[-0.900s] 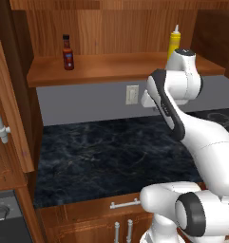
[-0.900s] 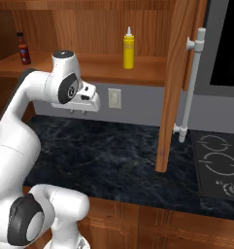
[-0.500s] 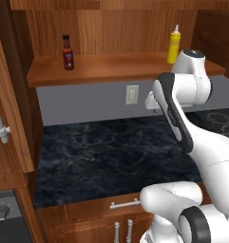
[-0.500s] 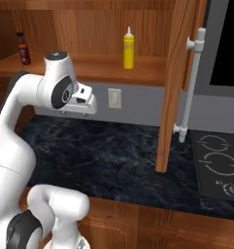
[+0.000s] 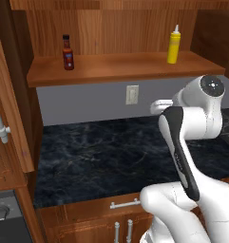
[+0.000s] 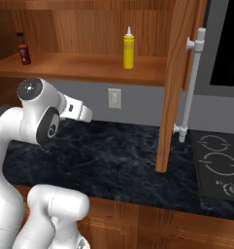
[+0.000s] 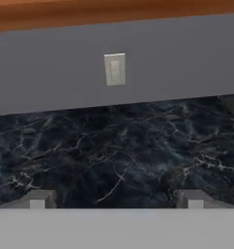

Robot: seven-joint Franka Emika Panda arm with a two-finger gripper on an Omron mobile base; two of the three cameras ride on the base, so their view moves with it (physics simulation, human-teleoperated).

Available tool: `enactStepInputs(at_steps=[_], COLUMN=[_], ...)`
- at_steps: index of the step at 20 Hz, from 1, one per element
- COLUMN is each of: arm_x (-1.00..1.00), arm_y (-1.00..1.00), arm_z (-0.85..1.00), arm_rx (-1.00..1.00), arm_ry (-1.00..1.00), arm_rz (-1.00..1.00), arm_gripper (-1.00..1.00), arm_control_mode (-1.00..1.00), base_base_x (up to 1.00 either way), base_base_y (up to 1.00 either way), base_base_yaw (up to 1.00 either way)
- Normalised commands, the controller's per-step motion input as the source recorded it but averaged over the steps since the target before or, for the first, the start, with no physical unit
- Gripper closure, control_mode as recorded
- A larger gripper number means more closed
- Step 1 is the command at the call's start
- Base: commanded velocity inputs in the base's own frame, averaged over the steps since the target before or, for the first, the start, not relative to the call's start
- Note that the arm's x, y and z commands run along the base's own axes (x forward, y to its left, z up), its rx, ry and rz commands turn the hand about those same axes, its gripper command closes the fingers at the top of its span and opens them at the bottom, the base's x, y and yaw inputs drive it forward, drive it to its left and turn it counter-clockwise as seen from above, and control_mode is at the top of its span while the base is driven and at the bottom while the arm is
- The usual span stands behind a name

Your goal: Take 2 condiments from the cabinet and move them on the counter near the stove.Make sure the condiments are lined up with each other, next to each other.

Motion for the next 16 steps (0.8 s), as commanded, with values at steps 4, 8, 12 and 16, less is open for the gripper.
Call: enactStepInputs(at_steps=[4, 8, 12, 16], arm_x=[0.00, 0.01, 0.01, 0.20], arm_y=[-0.16, -0.19, -0.33, -0.36], arm_z=[0.47, 0.67, 0.67, 0.50], arm_rx=[0.00, 0.00, 0.00, 0.00], arm_ry=[-0.13, 0.00, 0.00, 0.00], arm_rz=[-0.22, -0.23, -0.16, -0.01], arm_gripper=[-1.00, -1.00, -1.00, -1.00], arm_control_mode=[-1.00, -1.00, -1.00, -1.00], base_base_x=[0.00, 0.00, 0.00, 0.00], base_base_y=[0.00, 0.00, 0.00, 0.00], base_base_yaw=[0.00, 0.00, 0.00, 0.00])
